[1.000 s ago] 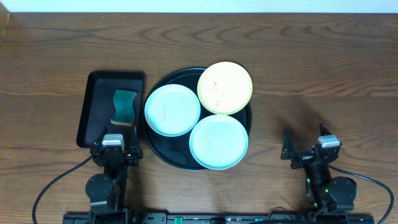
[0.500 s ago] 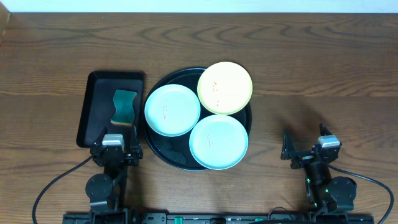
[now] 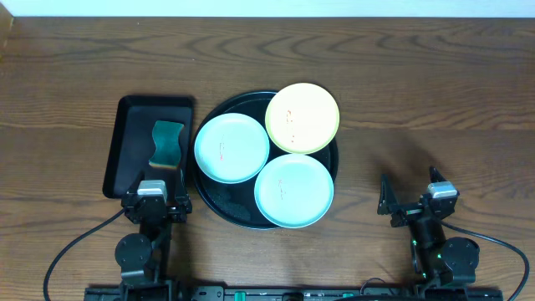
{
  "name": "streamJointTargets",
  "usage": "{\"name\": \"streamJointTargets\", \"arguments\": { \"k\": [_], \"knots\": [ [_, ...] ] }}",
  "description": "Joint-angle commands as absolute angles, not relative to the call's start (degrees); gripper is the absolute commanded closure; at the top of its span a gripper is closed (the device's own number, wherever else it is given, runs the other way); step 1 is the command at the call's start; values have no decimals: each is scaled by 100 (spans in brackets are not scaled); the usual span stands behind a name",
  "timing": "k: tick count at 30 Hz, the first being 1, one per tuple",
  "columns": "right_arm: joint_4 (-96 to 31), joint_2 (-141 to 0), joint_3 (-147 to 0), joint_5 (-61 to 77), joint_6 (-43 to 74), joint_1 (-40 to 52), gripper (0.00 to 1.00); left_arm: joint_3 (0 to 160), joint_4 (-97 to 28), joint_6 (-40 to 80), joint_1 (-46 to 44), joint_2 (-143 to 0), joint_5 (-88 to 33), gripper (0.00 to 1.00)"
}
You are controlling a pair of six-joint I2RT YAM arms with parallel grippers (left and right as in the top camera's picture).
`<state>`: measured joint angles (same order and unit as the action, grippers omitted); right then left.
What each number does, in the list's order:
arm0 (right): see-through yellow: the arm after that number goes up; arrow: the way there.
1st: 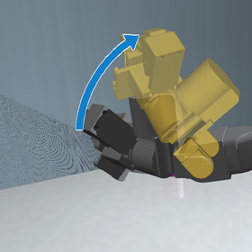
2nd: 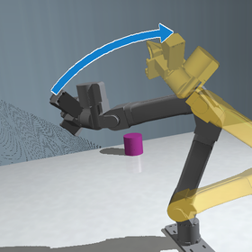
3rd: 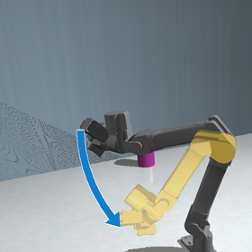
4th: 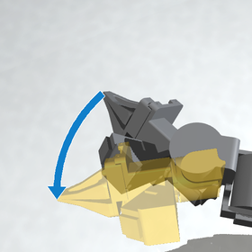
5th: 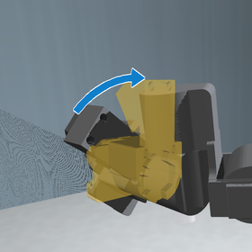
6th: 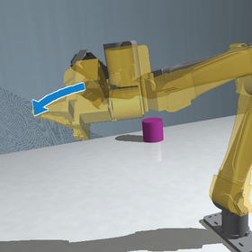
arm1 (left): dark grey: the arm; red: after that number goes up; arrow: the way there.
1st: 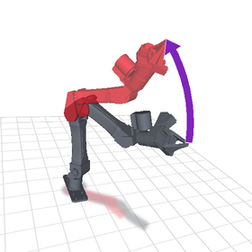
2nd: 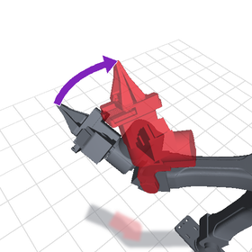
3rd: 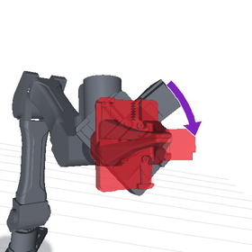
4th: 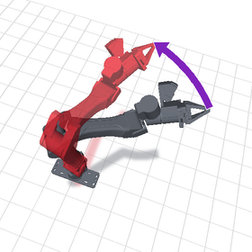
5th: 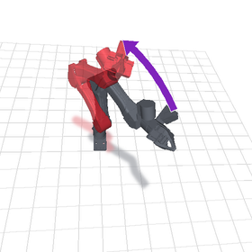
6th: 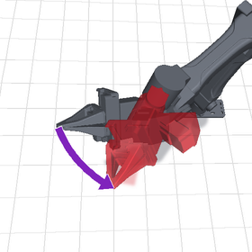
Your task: Clean dirty plates on tray and stack at the side
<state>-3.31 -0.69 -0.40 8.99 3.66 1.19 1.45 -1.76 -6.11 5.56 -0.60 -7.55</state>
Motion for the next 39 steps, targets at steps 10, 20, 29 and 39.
{"name": "streamJointTargets", "arguments": {
  "k": [10, 20, 29, 39],
  "knots": [
    [27, -78, -60, 954, 421, 117, 1, 325, -384, -685, 539, -64, -867, 24],
    [1, -596, -945, 1262, 423, 117, 1, 1747, -1470, -683, 539, -941, -1162, 24],
    [-617, -2471, -2534, 1852, 419, 117, 1, 3837, -2847, -687, 539, -3057, -1162, 24],
    [-2373, -4897, -4707, 2580, 414, 117, 1, 6602, -5363, -687, 539, -5804, -1160, 24]
  ]
}}
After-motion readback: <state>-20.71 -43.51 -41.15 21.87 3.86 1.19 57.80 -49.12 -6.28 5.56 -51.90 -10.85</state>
